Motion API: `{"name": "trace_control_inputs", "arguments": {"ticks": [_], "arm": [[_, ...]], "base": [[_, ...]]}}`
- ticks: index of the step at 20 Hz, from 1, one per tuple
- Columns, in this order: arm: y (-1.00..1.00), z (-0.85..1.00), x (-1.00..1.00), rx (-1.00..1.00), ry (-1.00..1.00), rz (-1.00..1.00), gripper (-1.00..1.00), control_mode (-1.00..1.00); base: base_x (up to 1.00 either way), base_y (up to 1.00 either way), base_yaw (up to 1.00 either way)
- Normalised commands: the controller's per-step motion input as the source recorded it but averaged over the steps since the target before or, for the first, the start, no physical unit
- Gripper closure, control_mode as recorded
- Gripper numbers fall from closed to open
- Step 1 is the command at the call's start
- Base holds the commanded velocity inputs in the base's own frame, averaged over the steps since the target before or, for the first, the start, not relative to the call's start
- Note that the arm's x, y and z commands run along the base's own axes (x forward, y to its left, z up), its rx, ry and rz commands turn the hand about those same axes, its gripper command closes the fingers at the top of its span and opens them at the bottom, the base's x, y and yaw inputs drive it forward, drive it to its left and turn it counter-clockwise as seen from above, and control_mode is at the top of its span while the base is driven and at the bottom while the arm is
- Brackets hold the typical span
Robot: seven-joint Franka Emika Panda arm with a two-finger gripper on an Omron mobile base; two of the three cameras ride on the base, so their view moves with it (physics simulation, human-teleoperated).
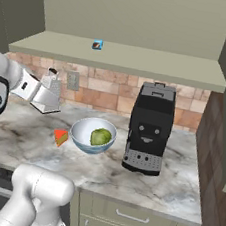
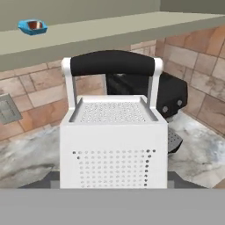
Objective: Pick the cheese from the fridge and the cheese grater from the cabinet and place them next to the salad bowl.
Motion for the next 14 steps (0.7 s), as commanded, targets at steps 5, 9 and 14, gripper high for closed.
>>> {"name": "trace_control_inputs", "arguments": {"ticks": [5, 9, 14], "arm": [[0.27, -0.45, -0.05, 0.0, 0.0, 0.0, 1.0, -1.0], [0.17, -0.45, 0.0, 0.0, -0.02, -0.01, 1.0, -1.0], [0.02, -0.37, 0.0, -0.02, -0.07, -0.14, 1.0, -1.0]], "base": [[0.0, 0.0, 0.0], [0.0, 0.0, 0.0], [0.0, 0.0, 0.0]]}}
